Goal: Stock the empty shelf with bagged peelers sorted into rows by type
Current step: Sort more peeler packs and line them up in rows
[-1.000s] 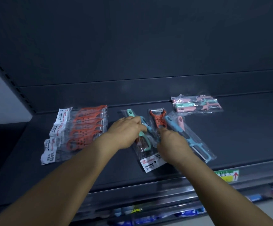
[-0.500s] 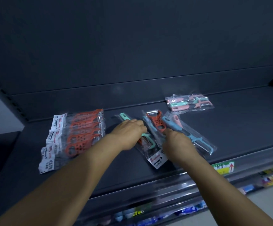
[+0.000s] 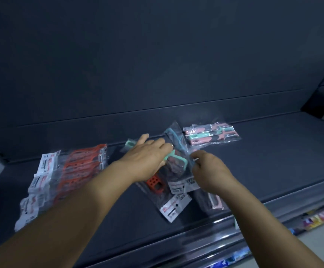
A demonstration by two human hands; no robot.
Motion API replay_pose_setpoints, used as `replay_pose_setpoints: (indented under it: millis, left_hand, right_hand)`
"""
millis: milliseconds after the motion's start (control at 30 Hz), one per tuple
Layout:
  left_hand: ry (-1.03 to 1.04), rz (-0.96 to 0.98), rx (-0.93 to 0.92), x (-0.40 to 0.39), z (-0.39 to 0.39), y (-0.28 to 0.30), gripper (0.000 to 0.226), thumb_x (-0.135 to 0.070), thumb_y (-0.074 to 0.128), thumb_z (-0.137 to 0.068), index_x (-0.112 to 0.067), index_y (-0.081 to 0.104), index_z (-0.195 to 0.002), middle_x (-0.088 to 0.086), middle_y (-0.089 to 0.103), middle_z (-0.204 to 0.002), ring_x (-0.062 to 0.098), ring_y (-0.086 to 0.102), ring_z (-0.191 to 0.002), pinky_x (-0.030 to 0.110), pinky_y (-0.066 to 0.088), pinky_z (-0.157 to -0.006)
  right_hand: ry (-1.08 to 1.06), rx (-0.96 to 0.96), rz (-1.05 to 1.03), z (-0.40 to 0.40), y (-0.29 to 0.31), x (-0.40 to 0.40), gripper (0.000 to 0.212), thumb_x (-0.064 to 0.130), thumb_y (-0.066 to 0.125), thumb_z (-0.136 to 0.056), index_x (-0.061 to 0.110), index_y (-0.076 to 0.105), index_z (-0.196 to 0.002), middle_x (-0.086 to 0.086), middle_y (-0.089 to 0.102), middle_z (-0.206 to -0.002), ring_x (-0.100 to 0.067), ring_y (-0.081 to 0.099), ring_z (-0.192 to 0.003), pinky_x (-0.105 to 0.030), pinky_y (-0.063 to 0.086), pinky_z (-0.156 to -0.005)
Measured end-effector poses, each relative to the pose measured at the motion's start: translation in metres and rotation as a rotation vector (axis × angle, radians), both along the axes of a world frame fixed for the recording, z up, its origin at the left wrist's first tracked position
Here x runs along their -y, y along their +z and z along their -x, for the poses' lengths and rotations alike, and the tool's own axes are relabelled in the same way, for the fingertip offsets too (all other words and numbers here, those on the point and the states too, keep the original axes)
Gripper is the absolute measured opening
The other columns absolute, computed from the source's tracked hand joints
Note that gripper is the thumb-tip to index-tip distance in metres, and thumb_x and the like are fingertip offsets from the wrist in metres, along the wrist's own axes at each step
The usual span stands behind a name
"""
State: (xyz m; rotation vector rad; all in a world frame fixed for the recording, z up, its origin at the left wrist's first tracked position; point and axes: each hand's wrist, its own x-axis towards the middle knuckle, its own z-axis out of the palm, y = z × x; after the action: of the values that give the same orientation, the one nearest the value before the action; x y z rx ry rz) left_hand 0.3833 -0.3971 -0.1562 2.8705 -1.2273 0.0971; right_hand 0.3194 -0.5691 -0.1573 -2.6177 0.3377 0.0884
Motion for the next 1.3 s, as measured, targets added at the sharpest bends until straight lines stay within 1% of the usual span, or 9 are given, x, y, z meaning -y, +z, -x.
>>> replay_pose_setpoints:
  millis: [167, 300, 433, 567, 700, 967, 1100, 1200, 1300]
  left_hand:
    - [0.133, 0.073, 0.003, 0.056, -0.011, 0.017, 0.030, -0.033, 0.045, -0.097, -0.014, 0.044, -0.121, 0.006, 0.045, -0.115, 0.028, 0.051, -0.105, 0.039, 0.041, -0.090]
    - [0.289, 0.144, -0.112, 0.115, -0.022, 0.017, 0.026, -0.024, 0.047, -0.097, -0.010, 0.046, -0.119, 0.010, 0.044, -0.115, 0.032, 0.051, -0.106, 0.044, 0.044, -0.090]
    - [0.385, 0.216, -0.168, 0.174, -0.027, 0.013, 0.024, -0.021, 0.046, -0.096, -0.009, 0.046, -0.118, 0.013, 0.048, -0.117, 0.035, 0.053, -0.107, 0.042, 0.045, -0.089]
    - [0.380, 0.160, -0.161, 0.221, -0.033, 0.001, 0.029, -0.020, 0.049, -0.096, -0.013, 0.043, -0.123, 0.014, 0.053, -0.121, 0.036, 0.053, -0.110, 0.041, 0.046, -0.086]
    - [0.371, 0.132, -0.142, 0.244, -0.042, -0.020, 0.039, -0.004, 0.052, -0.091, -0.014, 0.042, -0.127, 0.011, 0.051, -0.122, 0.031, 0.050, -0.112, 0.040, 0.045, -0.086]
    - [0.379, 0.170, -0.123, 0.260, -0.061, -0.046, 0.037, -0.005, 0.051, -0.092, -0.015, 0.045, -0.127, 0.007, 0.045, -0.124, 0.027, 0.042, -0.120, 0.039, 0.043, -0.096]
    - [0.370, 0.181, -0.092, 0.258, -0.061, -0.042, 0.037, -0.024, 0.053, -0.094, -0.018, 0.046, -0.129, 0.004, 0.044, -0.126, 0.023, 0.036, -0.122, 0.035, 0.037, -0.098]
    - [0.452, 0.398, -0.144, 0.254, -0.058, -0.027, 0.040, -0.032, 0.054, -0.093, -0.020, 0.046, -0.130, 0.003, 0.048, -0.125, 0.022, 0.045, -0.118, 0.036, 0.041, -0.096]
    - [0.519, 0.660, -0.401, 0.257, -0.053, -0.012, 0.033, -0.036, 0.054, -0.092, -0.019, 0.057, -0.120, 0.000, 0.063, -0.114, 0.019, 0.060, -0.104, 0.031, 0.047, -0.091]
  right_hand:
    - [0.026, 0.050, -0.124, -0.014, 0.006, 0.058, 0.035, 0.008, 0.044, -0.086, 0.019, 0.063, -0.113, -0.003, 0.067, -0.102, -0.027, 0.061, -0.099, -0.026, 0.044, -0.075]
    - [0.015, 0.003, -0.256, -0.027, -0.003, 0.118, 0.036, 0.006, 0.045, -0.082, 0.022, 0.063, -0.109, 0.001, 0.064, -0.083, -0.021, 0.058, -0.074, -0.026, 0.045, -0.065]
    - [0.033, -0.025, -0.337, -0.035, -0.011, 0.168, 0.022, -0.001, 0.047, -0.079, 0.016, 0.059, -0.071, 0.011, 0.049, -0.052, -0.013, 0.048, -0.056, -0.023, 0.038, -0.054]
    - [0.017, -0.069, -0.289, -0.043, -0.018, 0.210, 0.016, 0.005, 0.048, -0.080, 0.018, 0.054, -0.073, 0.009, 0.047, -0.063, -0.017, 0.049, -0.067, -0.025, 0.037, -0.056]
    - [-0.047, -0.121, -0.268, -0.048, -0.026, 0.239, 0.016, 0.008, 0.048, -0.081, 0.014, 0.061, -0.088, -0.003, 0.063, -0.083, -0.024, 0.060, -0.081, -0.027, 0.044, -0.067]
    - [-0.112, -0.057, -0.325, -0.059, -0.029, 0.254, 0.018, 0.011, 0.047, -0.084, 0.013, 0.059, -0.097, -0.005, 0.065, -0.086, -0.025, 0.058, -0.079, -0.027, 0.042, -0.066]
    - [-0.079, 0.001, -0.395, -0.061, -0.024, 0.249, 0.021, 0.006, 0.046, -0.086, 0.018, 0.055, -0.100, 0.006, 0.061, -0.078, -0.012, 0.053, -0.067, -0.023, 0.039, -0.056]
    - [-0.052, 0.034, -0.451, -0.063, -0.024, 0.243, 0.023, 0.002, 0.043, -0.086, 0.018, 0.056, -0.097, 0.010, 0.058, -0.072, -0.006, 0.050, -0.060, -0.022, 0.039, -0.054]
    - [-0.095, 0.033, -0.830, -0.067, -0.022, 0.230, 0.026, -0.008, 0.044, -0.086, 0.012, 0.058, -0.095, -0.001, 0.062, -0.072, -0.010, 0.053, -0.053, -0.022, 0.042, -0.050]
